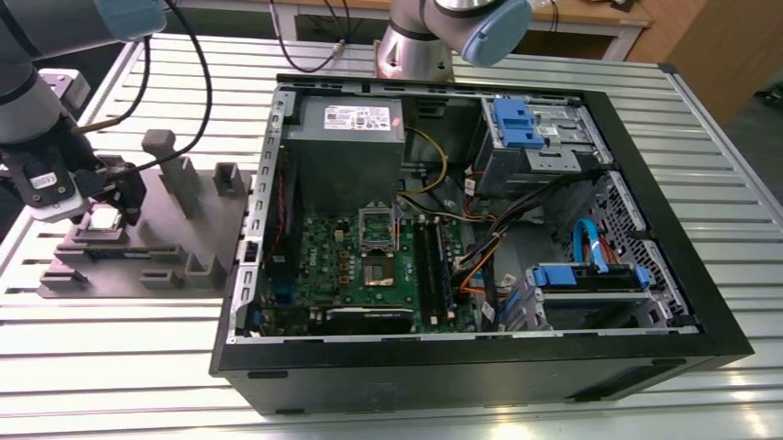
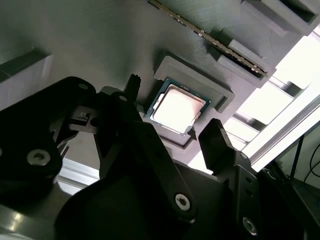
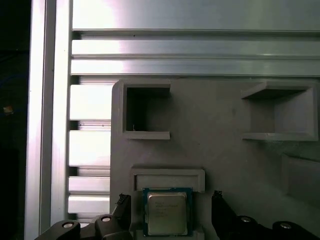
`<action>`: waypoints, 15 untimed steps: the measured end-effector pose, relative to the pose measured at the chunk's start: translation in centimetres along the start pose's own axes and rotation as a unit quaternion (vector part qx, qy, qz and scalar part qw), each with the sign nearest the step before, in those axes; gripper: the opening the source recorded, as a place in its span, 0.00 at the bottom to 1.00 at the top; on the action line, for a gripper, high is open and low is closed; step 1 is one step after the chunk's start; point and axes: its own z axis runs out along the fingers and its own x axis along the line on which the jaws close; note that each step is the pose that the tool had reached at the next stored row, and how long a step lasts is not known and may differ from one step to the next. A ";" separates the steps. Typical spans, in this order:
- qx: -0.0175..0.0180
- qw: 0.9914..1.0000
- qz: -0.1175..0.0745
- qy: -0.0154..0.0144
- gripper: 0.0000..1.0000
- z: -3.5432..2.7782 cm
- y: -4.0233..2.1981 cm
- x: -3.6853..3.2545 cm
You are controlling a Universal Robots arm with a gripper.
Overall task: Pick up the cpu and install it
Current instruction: 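Pick up the cpu and move it towards the insertion slot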
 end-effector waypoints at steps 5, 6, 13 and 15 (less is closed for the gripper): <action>0.000 1.000 0.000 -0.006 0.74 0.08 -0.01 0.14; 0.000 1.000 0.000 -0.006 0.74 0.08 -0.01 0.17; 0.000 1.000 0.000 -0.006 0.74 0.09 -0.01 0.24; 0.000 1.000 0.000 -0.006 0.73 0.09 -0.01 0.25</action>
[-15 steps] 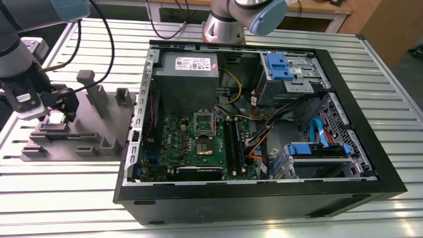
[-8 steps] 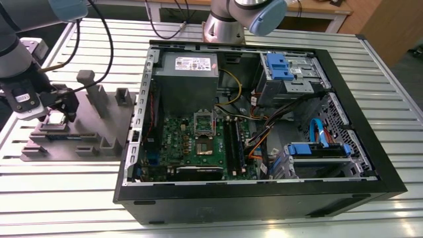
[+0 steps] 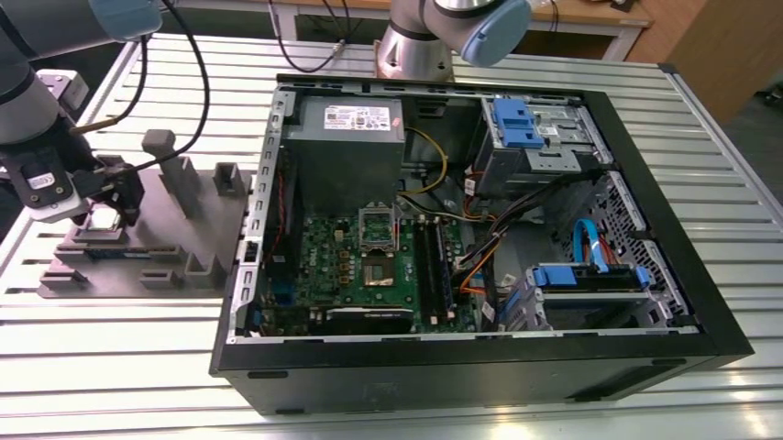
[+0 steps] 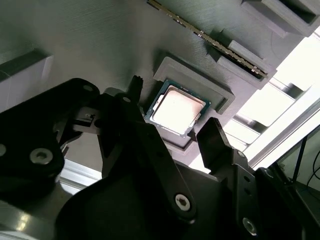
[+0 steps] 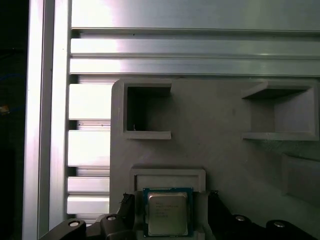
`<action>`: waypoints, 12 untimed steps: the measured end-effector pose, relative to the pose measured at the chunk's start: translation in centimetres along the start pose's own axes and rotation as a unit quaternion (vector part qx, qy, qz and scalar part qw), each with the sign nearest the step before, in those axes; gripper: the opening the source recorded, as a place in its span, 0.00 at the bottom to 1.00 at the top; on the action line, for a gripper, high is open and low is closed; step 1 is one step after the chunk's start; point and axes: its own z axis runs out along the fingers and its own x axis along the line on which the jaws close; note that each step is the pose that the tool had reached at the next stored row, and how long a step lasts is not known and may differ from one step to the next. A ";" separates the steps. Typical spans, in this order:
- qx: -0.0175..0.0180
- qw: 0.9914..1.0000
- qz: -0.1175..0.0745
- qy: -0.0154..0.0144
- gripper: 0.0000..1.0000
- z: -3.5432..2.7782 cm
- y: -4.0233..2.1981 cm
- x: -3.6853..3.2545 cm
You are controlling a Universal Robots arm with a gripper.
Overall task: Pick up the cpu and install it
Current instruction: 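Pick up the cpu and move it towards the insertion slot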
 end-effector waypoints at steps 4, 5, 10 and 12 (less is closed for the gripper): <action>0.000 1.000 0.000 0.000 0.65 0.01 0.00 0.00; 0.000 1.000 0.000 0.000 0.65 0.01 0.00 0.01; 0.000 1.000 0.000 -0.001 0.65 -0.01 0.00 0.09; 0.000 1.000 0.000 -0.001 0.65 -0.03 0.00 0.12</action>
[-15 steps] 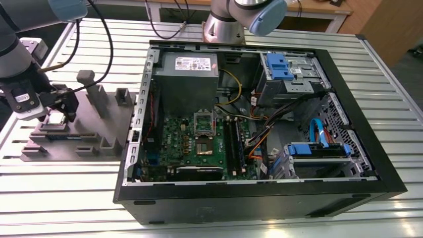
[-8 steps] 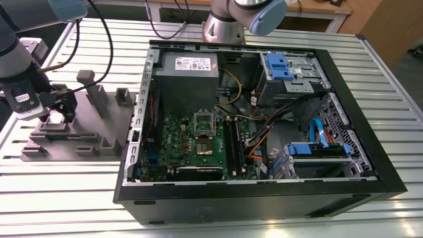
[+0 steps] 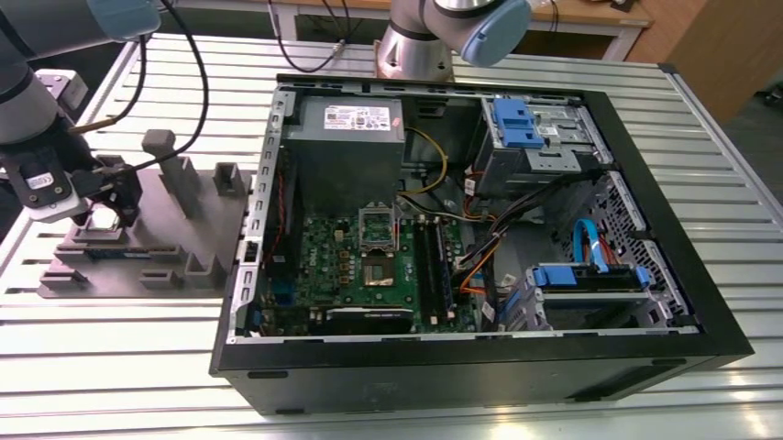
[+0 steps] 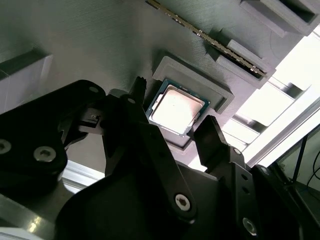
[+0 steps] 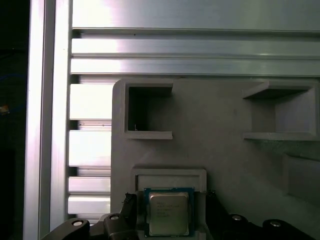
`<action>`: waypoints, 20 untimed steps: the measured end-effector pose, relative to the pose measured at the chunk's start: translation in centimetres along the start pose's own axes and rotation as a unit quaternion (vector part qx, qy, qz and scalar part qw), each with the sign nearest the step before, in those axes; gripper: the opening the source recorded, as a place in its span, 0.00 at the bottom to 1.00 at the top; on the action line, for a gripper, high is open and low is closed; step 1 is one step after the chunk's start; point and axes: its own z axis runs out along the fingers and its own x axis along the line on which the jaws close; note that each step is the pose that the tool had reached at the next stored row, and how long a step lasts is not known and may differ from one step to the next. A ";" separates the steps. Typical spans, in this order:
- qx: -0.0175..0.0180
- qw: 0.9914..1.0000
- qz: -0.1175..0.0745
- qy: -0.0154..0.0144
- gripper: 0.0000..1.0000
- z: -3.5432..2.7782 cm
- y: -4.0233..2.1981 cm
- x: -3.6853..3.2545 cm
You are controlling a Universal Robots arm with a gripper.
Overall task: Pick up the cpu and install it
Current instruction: 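Pick up the cpu and move it towards the insertion slot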
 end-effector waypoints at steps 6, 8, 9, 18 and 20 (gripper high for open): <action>0.000 1.000 0.000 0.000 0.65 -0.06 0.00 0.01; 0.000 1.000 0.000 0.000 0.65 -0.10 0.01 0.01; 0.000 1.000 0.000 0.000 0.65 -0.10 0.01 0.01; 0.000 1.000 0.000 -0.003 0.65 -0.16 0.00 0.16; 0.000 1.000 0.000 -0.004 0.65 -0.14 0.01 0.16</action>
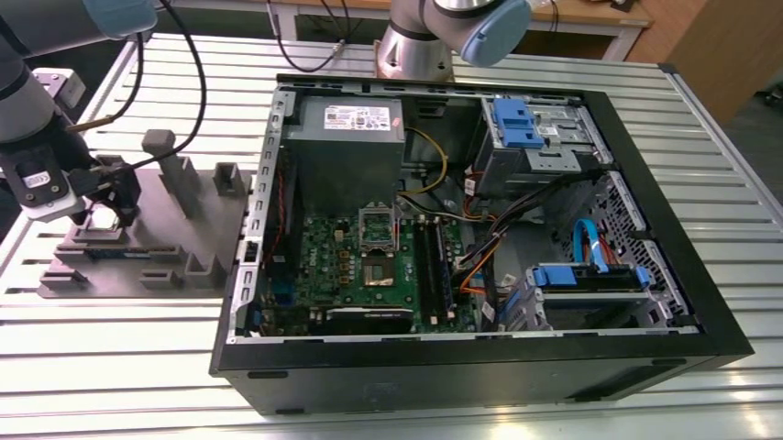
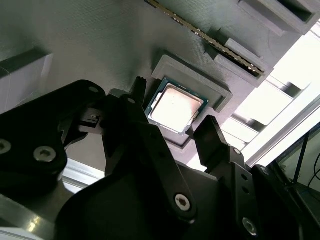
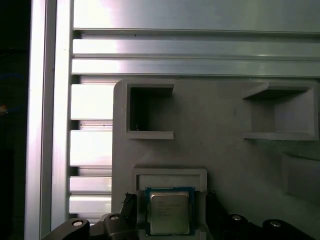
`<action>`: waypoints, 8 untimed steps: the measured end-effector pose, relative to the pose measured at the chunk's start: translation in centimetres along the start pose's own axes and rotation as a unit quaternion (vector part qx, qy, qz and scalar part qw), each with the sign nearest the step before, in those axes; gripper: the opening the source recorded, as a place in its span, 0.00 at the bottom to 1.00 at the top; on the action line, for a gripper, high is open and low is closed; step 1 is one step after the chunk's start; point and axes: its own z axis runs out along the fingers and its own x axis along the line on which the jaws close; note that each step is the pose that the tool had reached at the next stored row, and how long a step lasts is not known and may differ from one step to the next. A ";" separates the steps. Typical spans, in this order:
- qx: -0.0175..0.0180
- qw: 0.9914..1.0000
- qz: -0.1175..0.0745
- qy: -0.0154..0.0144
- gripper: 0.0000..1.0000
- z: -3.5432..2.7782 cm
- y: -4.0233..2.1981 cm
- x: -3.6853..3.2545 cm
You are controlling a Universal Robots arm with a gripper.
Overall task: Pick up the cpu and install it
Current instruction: 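Pick up the cpu and move it towards the insertion slot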
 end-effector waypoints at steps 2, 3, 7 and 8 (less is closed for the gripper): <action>0.000 1.000 0.000 0.000 0.65 0.00 0.00 0.01; 0.000 1.000 0.000 0.000 0.65 0.00 0.00 0.01; 0.000 1.000 0.000 0.000 0.57 0.00 0.00 0.01; 0.000 1.000 0.000 0.000 0.57 -0.01 0.00 0.01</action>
